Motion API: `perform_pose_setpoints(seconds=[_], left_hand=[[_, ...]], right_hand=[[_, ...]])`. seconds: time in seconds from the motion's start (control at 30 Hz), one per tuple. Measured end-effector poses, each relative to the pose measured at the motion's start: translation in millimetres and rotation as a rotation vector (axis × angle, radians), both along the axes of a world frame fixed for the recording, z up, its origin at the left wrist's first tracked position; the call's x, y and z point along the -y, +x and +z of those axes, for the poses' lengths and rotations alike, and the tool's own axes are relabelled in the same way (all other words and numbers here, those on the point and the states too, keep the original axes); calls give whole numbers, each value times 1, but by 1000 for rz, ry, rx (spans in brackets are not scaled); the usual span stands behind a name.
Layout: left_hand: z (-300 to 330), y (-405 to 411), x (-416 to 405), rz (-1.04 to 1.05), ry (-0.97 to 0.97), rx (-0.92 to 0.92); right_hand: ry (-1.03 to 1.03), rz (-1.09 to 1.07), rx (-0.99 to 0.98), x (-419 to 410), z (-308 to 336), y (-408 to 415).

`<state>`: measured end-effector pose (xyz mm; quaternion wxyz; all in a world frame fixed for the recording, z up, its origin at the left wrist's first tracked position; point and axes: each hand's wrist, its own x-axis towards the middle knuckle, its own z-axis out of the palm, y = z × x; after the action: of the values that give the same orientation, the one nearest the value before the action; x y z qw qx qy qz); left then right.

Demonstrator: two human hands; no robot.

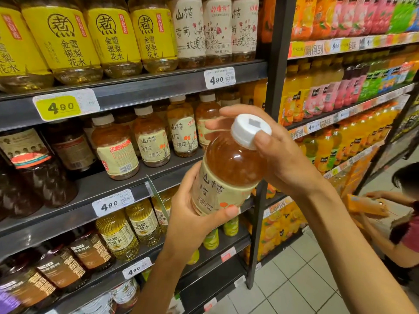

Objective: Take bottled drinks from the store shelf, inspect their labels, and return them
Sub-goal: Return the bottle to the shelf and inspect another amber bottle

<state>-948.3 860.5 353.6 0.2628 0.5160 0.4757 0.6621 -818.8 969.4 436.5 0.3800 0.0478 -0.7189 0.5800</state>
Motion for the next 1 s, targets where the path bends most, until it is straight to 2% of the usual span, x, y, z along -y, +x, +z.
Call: perform_pose_setpoints(seconds=[0.1, 0.23, 0.3, 0.37, 0.47, 0.53, 0.73, 0.83, 1.0], left_hand=[[-1, 2, 0, 0, 23, -74], [-4, 7, 1, -48, 6, -67], [-6, 9, 2, -100, -14, -46], [-7, 10, 4, -162, -63, 53], [-13, 12, 3, -155, -155, 318], [-17, 12, 0, -97, -198, 410], [-26, 14, -9, -66, -291, 512], [-30, 10, -15, -143, -347, 539], [-32, 9, -26, -242, -403, 464]], right_hand=[[56, 34, 21, 2, 0, 8], [65, 79, 43, 6, 1, 15], [34, 80, 50, 4, -1, 16], [-69, 69, 51, 2, -5, 13], [-299, -35, 64, 1, -18, 0], [-417, -92, 98, 2, -29, -9], [-410, -299, 340, -5, -44, -24], [-475, -364, 306, -10, -53, -24], [-510, -449, 301, -22, -54, -15]])
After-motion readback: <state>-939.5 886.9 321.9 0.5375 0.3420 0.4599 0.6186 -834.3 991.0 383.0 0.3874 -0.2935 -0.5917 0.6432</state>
